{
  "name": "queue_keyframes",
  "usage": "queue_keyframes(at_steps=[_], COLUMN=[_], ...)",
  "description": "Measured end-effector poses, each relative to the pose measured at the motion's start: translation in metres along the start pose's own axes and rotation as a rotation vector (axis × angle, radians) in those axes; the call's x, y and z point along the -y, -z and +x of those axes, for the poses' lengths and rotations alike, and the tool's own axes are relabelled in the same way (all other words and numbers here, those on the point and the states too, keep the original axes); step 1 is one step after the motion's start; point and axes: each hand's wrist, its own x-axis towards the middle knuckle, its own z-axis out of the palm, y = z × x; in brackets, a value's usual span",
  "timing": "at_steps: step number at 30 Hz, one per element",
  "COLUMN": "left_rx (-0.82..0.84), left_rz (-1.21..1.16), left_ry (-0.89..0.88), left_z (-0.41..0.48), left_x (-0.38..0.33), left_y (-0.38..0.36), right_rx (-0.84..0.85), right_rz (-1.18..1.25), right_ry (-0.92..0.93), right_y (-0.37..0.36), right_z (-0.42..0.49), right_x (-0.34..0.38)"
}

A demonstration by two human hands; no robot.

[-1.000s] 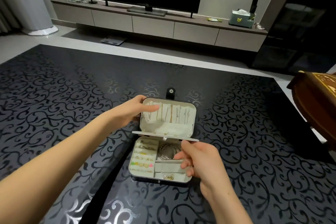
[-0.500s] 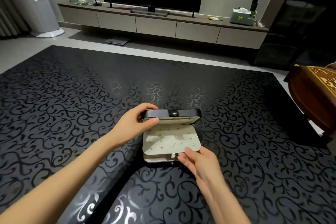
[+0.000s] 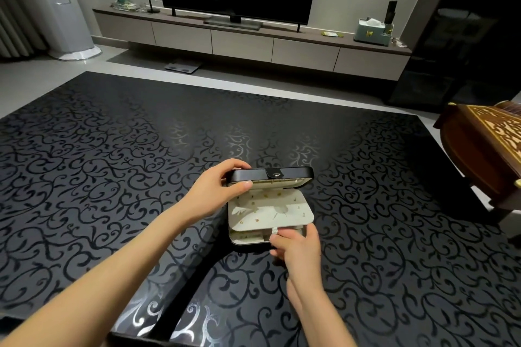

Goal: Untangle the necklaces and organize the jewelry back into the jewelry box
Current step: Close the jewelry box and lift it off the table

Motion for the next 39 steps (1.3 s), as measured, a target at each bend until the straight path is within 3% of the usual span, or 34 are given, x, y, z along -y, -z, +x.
queue_keyframes(at_steps=[3,8,18,27,33,39], left_rx=[0.001,-0.003,0.034,-0.027,-0.045,-0.063], left_rz=[0.011,0.002,0.05,0.235,0.352,0.4], left_ry=[-0.007,-0.004,-0.039,-0.212,-0.312,-0.385], left_z=[0.0,-0.001,-0.016,-0.038,-0.048,-0.053], left_x=[-0.001,-0.001,0.005,0.024,0.044,0.056], left_y=[0.001,0.002,-0.001,-0.024,-0.034,-0.034], right_rx=[0.055,0.03,-0.25,-0.435,-0.377,-0.185], right_rz=[0.148,0.146,-0.025,-0.181,-0.166,0.134], right_ry=[-0.085,-0.032,0.039,-0.076,-0.182,-0.351], right_y=[0.002,-0.001,-0.014,-0.021,-0.015,-0.014], right_z=[-0.003,-0.001,0.009,0.011,0.007,0.002], right_x=[0.003,0.002,-0.015,-0.023,-0.035,-0.018])
